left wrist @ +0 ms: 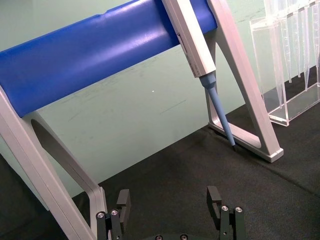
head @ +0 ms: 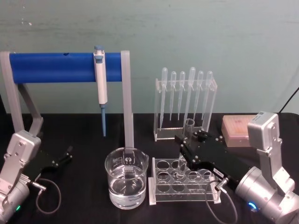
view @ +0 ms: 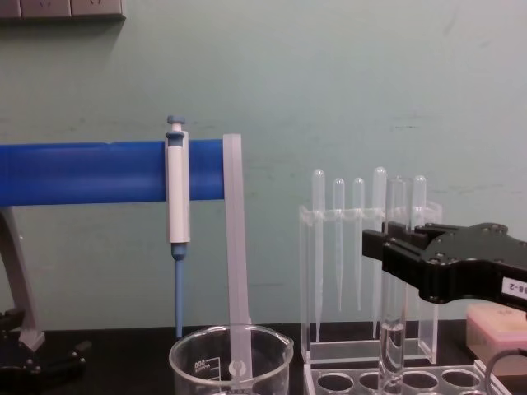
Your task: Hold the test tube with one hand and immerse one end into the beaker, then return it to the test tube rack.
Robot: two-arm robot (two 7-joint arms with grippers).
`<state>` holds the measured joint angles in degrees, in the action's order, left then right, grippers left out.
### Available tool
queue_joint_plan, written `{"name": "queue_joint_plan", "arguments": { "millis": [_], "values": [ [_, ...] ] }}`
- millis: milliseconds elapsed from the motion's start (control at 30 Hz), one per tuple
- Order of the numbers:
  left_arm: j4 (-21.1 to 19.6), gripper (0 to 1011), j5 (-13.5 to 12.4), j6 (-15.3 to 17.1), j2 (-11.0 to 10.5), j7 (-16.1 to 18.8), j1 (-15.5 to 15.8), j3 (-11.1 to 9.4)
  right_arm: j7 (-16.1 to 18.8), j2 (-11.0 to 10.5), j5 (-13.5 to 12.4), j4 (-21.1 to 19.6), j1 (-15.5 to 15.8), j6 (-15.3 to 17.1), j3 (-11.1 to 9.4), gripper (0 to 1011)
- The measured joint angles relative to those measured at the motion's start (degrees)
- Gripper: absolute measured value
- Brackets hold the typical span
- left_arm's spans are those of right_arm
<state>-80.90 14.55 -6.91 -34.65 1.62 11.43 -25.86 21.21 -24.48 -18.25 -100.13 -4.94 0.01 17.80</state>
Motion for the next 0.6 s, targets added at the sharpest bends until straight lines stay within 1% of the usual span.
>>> {"name": "queue_joint_plan", "arguments": {
  "millis": [400, 600],
  "values": [
    [0.00, 1000, 0.00, 0.00, 0.00, 0.00, 0.00, 0.00, 0.05, 1.07, 0.80, 2.35, -0.87, -0.28, 0.74, 225],
    [0.00, 1000, 0.00, 0.00, 0.00, 0.00, 0.00, 0.00, 0.05, 1.77, 1.26, 3.99, -1.00, -1.25, 1.02, 225]
  ]
}}
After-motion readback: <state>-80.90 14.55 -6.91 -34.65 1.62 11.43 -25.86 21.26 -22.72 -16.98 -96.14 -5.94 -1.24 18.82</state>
